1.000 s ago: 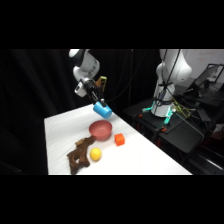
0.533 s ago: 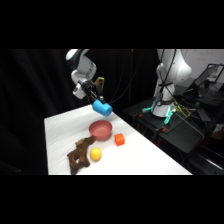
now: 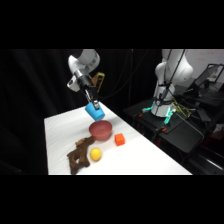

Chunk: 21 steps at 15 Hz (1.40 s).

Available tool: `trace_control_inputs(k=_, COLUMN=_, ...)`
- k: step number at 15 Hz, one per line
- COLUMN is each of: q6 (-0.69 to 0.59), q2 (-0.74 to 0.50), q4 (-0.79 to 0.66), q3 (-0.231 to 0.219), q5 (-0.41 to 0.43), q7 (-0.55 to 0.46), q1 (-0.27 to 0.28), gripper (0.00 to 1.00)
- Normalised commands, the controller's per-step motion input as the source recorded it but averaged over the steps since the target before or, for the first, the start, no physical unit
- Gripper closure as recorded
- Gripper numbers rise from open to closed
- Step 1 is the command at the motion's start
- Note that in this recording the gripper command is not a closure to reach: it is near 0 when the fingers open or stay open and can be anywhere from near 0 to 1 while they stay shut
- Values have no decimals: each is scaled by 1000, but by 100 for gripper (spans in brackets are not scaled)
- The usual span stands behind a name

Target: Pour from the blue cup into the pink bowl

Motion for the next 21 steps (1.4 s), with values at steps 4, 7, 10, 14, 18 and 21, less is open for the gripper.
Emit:
trace_control_inputs(k=4, q6=988, q2=-531, q4=-588, q3=205, q5=-332, q7=463, q1=384, gripper=9)
trace_control_inputs(k=7, q6=910, q2=-344, q4=-513, q3=271, q5=-515, q7=602, q1=326, gripper=9)
trace_control_inputs(k=10, q6=651, q2=-182, q4=-405, q3=200, q5=-753, q7=726, q1=208, gripper=9)
trace_control_inputs(k=14, q6=506, q2=11, q4=-237, q3=79, q5=-677, q7=646, q1=86, gripper=9)
trace_control_inputs(k=18, q6=498, q2=273, q4=18, q3=-26, q5=-433, q7=455, q1=27, gripper=11)
trace_control_inputs(k=21, q6=427, q2=370, q4=134, q3=-141, q5=-376, q7=464, q1=122, gripper=12)
